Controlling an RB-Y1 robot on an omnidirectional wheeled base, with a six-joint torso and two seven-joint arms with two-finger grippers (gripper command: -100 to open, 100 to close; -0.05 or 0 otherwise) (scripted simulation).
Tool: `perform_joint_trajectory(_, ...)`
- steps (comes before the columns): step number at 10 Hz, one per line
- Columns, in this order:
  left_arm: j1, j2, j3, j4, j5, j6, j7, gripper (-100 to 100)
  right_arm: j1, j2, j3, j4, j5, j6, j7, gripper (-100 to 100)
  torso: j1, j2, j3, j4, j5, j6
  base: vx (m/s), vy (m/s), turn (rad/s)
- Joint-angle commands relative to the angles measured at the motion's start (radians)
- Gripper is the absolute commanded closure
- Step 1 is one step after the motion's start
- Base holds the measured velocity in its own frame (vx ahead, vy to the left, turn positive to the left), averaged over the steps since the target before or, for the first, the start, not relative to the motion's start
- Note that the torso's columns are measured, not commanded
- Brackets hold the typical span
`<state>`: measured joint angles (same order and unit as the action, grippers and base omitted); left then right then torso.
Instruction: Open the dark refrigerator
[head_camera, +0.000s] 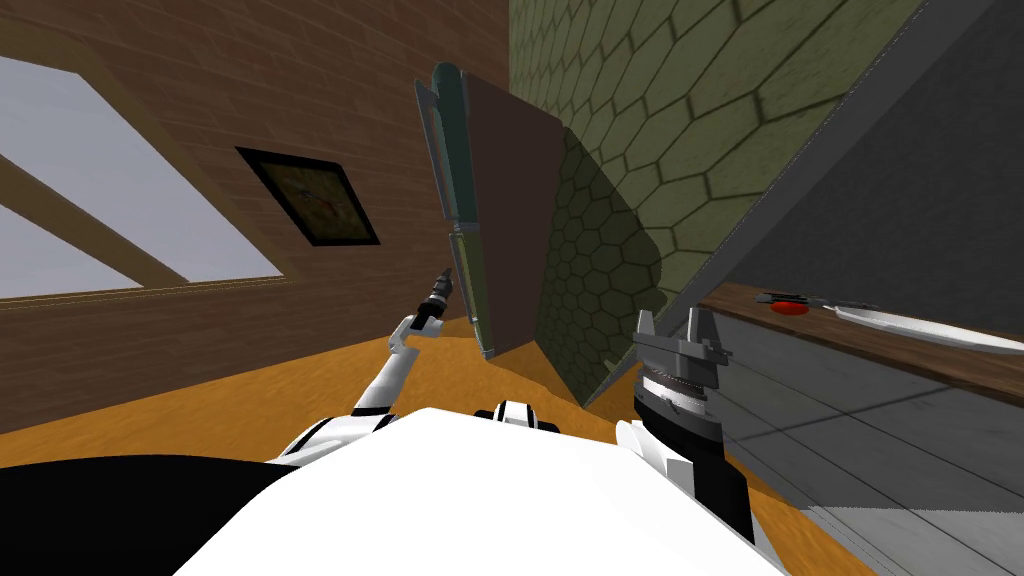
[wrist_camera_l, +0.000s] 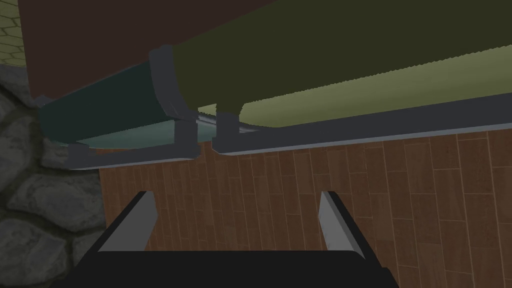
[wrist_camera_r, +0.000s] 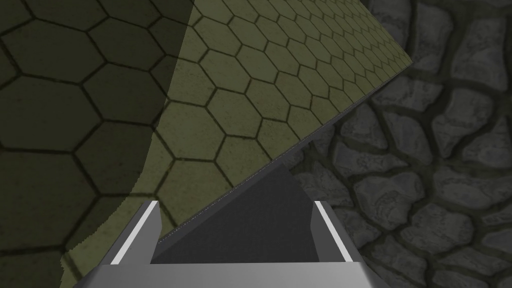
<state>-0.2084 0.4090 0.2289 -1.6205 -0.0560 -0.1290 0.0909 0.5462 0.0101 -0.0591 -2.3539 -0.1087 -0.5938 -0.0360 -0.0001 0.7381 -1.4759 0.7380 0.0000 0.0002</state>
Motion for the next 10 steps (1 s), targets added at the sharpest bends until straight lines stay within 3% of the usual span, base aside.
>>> perform_joint_trajectory(1,-0.078,0.034,0.023,0.068,-0.011,0.050,0.019,-100,0.000,0.000,0.000,0.000,0.000,0.000,0.000,0,-0.001,-0.001,0.000,0.000,0.000,0.000,0.046,-0.086,-0.011)
perform_joint_trajectory(5,-0.208,0.099,0.066,0.200,-0.035,0.144,0.053,-100,0.000,0.000,0.000,0.000,0.000,0.000,0.000,0,0.001,0.001,0.001,0.000,0.000,0.000,0.047,-0.076,-0.033)
perform_joint_trajectory(8,-0.281,0.120,0.080,0.273,-0.042,0.175,0.064,-100,0.000,0.000,0.000,0.000,0.000,0.000,0.000,0,0.000,0.000,0.000,0.000,0.000,0.000,0.044,-0.069,-0.023)
perform_joint_trajectory(10,-0.355,0.164,0.107,0.353,-0.058,0.235,0.086,-100,0.000,0.000,0.000,0.000,0.000,0.000,0.000,0,0.001,0.000,0.000,0.000,0.000,0.000,0.044,-0.072,-0.038)
